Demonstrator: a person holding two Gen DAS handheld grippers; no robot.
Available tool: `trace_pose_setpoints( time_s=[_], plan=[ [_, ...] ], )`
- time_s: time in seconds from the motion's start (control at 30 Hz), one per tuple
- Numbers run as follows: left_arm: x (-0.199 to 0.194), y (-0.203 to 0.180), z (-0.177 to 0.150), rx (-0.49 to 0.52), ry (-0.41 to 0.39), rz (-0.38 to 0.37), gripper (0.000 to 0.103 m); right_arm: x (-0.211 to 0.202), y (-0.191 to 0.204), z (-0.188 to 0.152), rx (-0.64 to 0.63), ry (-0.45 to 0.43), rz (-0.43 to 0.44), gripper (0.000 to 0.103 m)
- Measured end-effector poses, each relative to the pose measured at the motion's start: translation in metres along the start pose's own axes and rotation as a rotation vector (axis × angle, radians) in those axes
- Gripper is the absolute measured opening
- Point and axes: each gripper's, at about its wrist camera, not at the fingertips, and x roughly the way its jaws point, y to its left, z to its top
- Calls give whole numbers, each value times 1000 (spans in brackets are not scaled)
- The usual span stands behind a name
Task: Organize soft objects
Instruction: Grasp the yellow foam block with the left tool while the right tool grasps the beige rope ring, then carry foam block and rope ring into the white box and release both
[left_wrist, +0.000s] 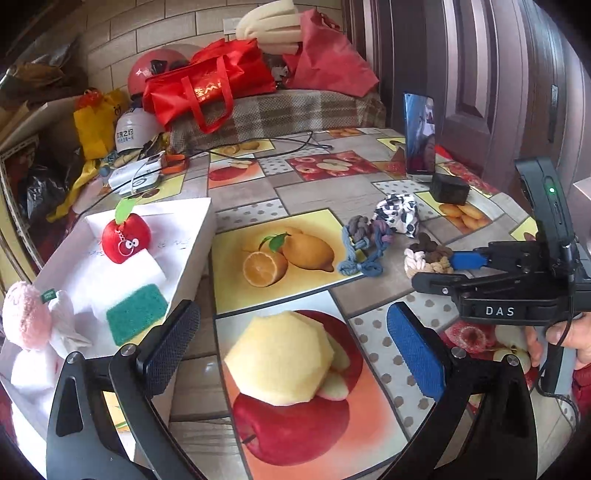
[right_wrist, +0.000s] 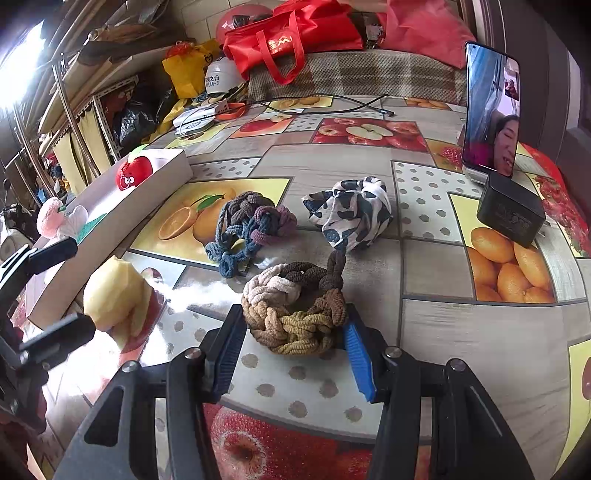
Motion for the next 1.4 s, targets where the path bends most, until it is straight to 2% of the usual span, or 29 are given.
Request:
trace_pose_setpoints(
  time_s=[0.07,0.13,0.23,0.3,0.4,0.43,0.5,0.53,0.6,0.7,0.83,0.93,1.0,1.17,1.4],
  plan=[
    [15,4,-1,-13,77,1,103,0,1,0,-6,1,0,53],
    [30,-2,-7,22,133,13,103,0,1,0,-6,0,1,53],
    [46,-17,-14,84,178,45,103,0,1,0,-9,0,7,53],
    [49,-18,-15,71,180,43,101,0,2,0,-16,1,13,53],
    [50,-16,-15,47,182,40,89,0,3,0,-17,1,19,52],
    [48,-16,-16,49,176,30,77,0,3,0,-18,1,20,52],
    [45,-19,-16,58,158,31,62,0,4,0,-22,-2,19,50],
    [43,-20,-17,59,152,30,60,-1,5,0,-24,-5,20,48],
    [34,-20,-16,55,107,16,59,-5,5,0,-18,-28,37,47],
    [10,-20,-16,51,-17,18,59,-17,12,-1,-43,-100,54,45],
    [-25,-19,-21,44,-202,20,59,-39,27,-5,-96,-239,91,41],
    [-46,-13,-27,10,-306,95,59,-51,35,-8,-111,-325,126,41],
    [-50,-7,-30,-7,-314,155,59,-56,40,-9,-117,-364,130,41],
    [-55,20,-35,-111,-301,185,59,-59,49,-10,-100,-404,99,41],
    [-66,35,-47,-138,-323,238,59,-57,68,-11,-77,-436,42,41]
  ],
)
